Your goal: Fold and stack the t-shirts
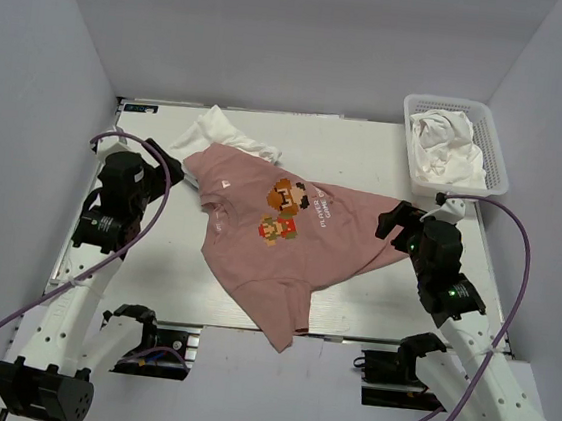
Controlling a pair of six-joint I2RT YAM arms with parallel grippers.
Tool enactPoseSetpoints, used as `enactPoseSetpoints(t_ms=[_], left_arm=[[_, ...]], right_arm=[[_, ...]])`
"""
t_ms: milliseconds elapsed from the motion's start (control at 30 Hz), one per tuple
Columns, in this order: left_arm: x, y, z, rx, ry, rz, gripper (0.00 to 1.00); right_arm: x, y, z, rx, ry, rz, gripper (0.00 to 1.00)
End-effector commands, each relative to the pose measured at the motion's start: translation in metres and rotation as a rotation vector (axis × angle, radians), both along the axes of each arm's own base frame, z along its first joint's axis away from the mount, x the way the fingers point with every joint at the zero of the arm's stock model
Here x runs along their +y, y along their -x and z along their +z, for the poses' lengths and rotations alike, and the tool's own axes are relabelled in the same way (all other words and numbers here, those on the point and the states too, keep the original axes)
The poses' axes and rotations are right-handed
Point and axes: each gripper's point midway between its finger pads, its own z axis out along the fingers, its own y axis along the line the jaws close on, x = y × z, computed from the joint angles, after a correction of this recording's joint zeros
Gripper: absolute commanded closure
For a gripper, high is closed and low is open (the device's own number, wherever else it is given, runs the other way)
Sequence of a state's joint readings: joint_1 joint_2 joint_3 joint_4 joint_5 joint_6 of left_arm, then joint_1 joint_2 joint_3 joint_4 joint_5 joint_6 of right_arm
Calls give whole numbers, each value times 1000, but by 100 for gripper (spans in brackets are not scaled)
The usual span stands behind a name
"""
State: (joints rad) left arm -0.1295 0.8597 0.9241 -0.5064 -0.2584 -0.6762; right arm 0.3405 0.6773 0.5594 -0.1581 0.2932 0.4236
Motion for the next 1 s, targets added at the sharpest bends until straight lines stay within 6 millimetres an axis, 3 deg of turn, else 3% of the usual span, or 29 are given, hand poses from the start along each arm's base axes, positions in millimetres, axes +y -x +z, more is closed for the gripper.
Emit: enactPoseSetpoints(t_ms=[0,133,333,400,467,500,567,600,633,667,700,833,867,900,933,967], left_arm=[[0,0,8,-11,-5,-1,0],[1,1,13,-31,-6,8,0],[-1,-3,20,-61,9,-8,0],[-3,-5,20,-73,13,-17,0],[-3,-9,9,-41,10,-17,0],[-3,-9,9,-41,10,-17,0],[-5,-10,-1,-15,11,-27,0],[-6,-12,-5,-1,9,-27,0],[-6,-14,-9,13,8,-27,0],[-6,-14,-9,13,8,-27,0],[-6,-16,-7,13,8,-27,0],[-6,-18,-10,22,7,-27,0],[-6,-18,-10,22,7,-27,0],[-6,-16,-12,32,5,-27,0],[-5,-16,-12,32,2,-18,0],[-4,-16,-16,41,1,-18,0]], right_arm=[[-3,-4,11,-29,-15,-30,10],[4,-5,12,-38,3,23,10],[47,-5,13,-35,-4,268,10],[58,-11,-1,18,9,319,10],[84,-11,-4,43,-3,422,10],[94,-15,-26,115,6,450,10],[124,-18,-11,75,-6,540,10],[137,-25,-31,121,6,558,10],[146,-26,-35,132,11,576,10],[173,-30,-14,84,22,624,10],[186,-33,-31,128,49,644,10],[268,-40,-64,207,139,792,10],[283,-47,-82,253,182,810,10],[298,-55,-74,241,197,808,10],[300,-59,-85,270,233,792,10],[309,-63,-116,326,282,813,10]])
